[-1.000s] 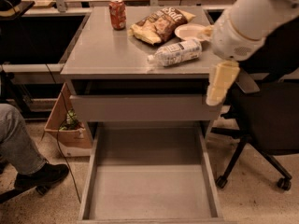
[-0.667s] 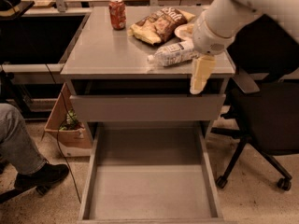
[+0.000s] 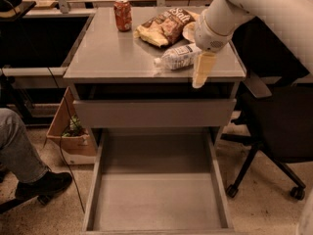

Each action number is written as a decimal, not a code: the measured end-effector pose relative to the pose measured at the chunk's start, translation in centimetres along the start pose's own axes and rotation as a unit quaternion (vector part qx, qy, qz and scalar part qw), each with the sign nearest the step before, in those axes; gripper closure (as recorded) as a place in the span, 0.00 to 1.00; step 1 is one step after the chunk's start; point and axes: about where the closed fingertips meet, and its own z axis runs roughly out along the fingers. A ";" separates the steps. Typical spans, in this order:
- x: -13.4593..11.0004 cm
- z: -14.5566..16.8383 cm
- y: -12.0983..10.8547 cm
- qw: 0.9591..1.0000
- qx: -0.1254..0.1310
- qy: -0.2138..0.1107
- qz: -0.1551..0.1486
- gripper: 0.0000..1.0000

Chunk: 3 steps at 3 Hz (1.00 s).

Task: Place blue plastic bottle into middle drawer

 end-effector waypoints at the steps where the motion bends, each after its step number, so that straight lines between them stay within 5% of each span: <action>1: 0.0 1.2 -1.3 1.000 0.005 -0.003 -0.011 0.00; 3: 1.0 5.8 -4.7 1.000 -0.008 -0.005 -0.024 0.00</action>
Offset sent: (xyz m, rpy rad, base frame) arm 0.0798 0.0116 -0.0231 -0.0257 -0.0297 0.0619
